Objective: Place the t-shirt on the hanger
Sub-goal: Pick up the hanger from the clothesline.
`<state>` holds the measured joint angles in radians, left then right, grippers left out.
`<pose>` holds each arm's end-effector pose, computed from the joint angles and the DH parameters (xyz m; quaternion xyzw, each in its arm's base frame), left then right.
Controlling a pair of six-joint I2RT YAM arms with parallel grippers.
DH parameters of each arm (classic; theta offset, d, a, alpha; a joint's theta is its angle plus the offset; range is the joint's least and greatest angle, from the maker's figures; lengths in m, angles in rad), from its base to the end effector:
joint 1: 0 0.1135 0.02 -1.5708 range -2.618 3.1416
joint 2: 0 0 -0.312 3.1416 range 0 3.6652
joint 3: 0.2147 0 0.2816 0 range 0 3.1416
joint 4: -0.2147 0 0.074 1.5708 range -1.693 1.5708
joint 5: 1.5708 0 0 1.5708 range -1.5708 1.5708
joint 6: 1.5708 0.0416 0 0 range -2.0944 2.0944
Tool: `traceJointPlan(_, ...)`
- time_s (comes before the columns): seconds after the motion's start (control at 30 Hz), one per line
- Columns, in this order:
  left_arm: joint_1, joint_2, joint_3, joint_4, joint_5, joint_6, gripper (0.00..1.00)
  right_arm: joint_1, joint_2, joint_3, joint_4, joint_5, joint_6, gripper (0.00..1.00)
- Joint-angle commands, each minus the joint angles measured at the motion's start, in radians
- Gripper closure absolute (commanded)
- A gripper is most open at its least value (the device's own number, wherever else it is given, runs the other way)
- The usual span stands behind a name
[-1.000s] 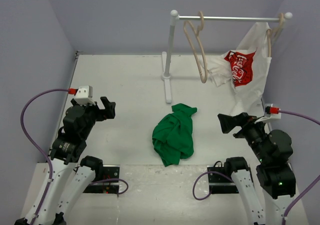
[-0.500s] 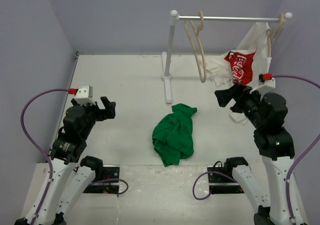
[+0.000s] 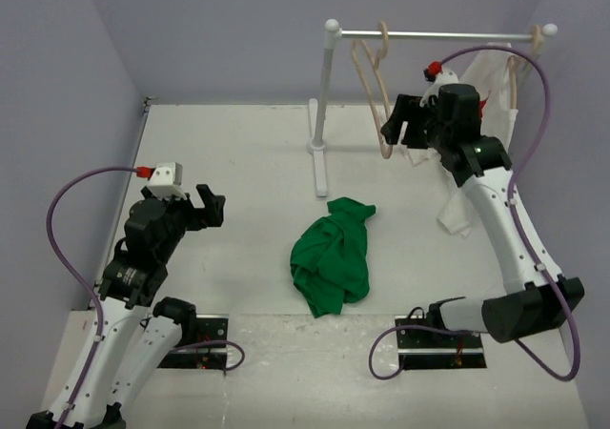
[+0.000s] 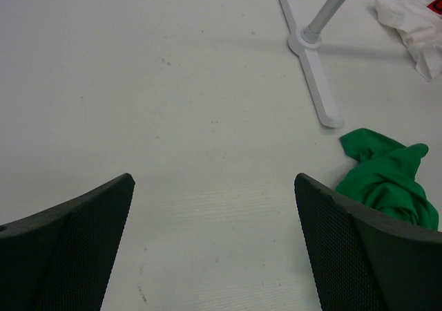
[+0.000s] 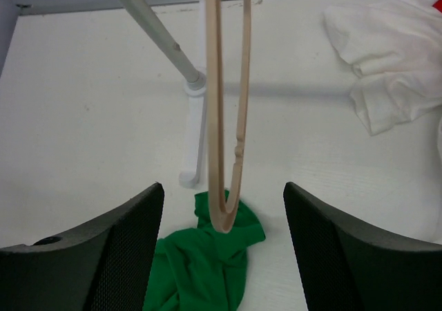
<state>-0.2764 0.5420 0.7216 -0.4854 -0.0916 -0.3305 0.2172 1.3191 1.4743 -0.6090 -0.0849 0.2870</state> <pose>0.1192 -0.0298 0.3479 -0.0488 0.8047 -0.1412 0.5746 0.3006 0.0699 0.4669 0.0071 0.8476 0.1669 0.5037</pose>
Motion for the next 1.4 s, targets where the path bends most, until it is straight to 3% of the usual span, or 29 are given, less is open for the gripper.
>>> traceJointPlan(0.0, -0.003, 0.003, -0.007, 0.046, 0.032, -0.001, 0.0, 0.048, 0.115, 0.149, 0.004, 0.122, -0.055, 0.3)
traceJointPlan(0.2, -0.006, 0.001, -0.008, 0.047, 0.044, 0.002, 0.0, 0.052, 0.232, 0.242, -0.025, 0.151, -0.07, 0.46)
traceJointPlan(0.33, -0.007, -0.002, -0.008, 0.05, 0.05, 0.004, 0.0, 0.059, 0.279, 0.273, -0.052, 0.162, -0.097, 0.65)
traceJointPlan(0.37, -0.007, -0.005, -0.008, 0.05, 0.05, 0.004, 0.0, 0.059, 0.282, 0.271, -0.054, 0.162, -0.097, 0.65)
traceJointPlan(0.43, -0.009, -0.004, -0.01, 0.051, 0.054, 0.005, 0.0, 0.058, 0.277, 0.265, -0.049, 0.141, -0.099, 0.78)
traceJointPlan(0.63, -0.009, -0.005, -0.01, 0.053, 0.059, 0.005, 0.0, 0.059, 0.27, 0.255, -0.048, 0.098, -0.098, 0.83)
traceJointPlan(0.83, -0.009, -0.01, -0.011, 0.054, 0.059, 0.005, 0.0, 0.058, 0.279, 0.233, -0.051, 0.101, -0.104, 0.79)
traceJointPlan(1.0, -0.01, -0.01, -0.011, 0.056, 0.062, 0.007, 0.0, 0.059, 0.284, 0.23, -0.057, 0.099, -0.097, 0.88)
traceJointPlan(1.03, -0.01, -0.01, -0.011, 0.054, 0.061, 0.007, 0.0, 0.059, 0.28, 0.231, -0.054, 0.1, -0.095, 0.97)
traceJointPlan(1.07, -0.01, -0.01, -0.011, 0.054, 0.061, 0.007, 0.0, 0.059, 0.277, 0.231, -0.052, 0.102, -0.094, 1.0)
traceJointPlan(1.37, -0.012, 0.007, -0.007, 0.044, 0.033, -0.002, 0.0, 0.059, 0.157, 0.183, 0.019, 0.11, -0.06, 1.0)
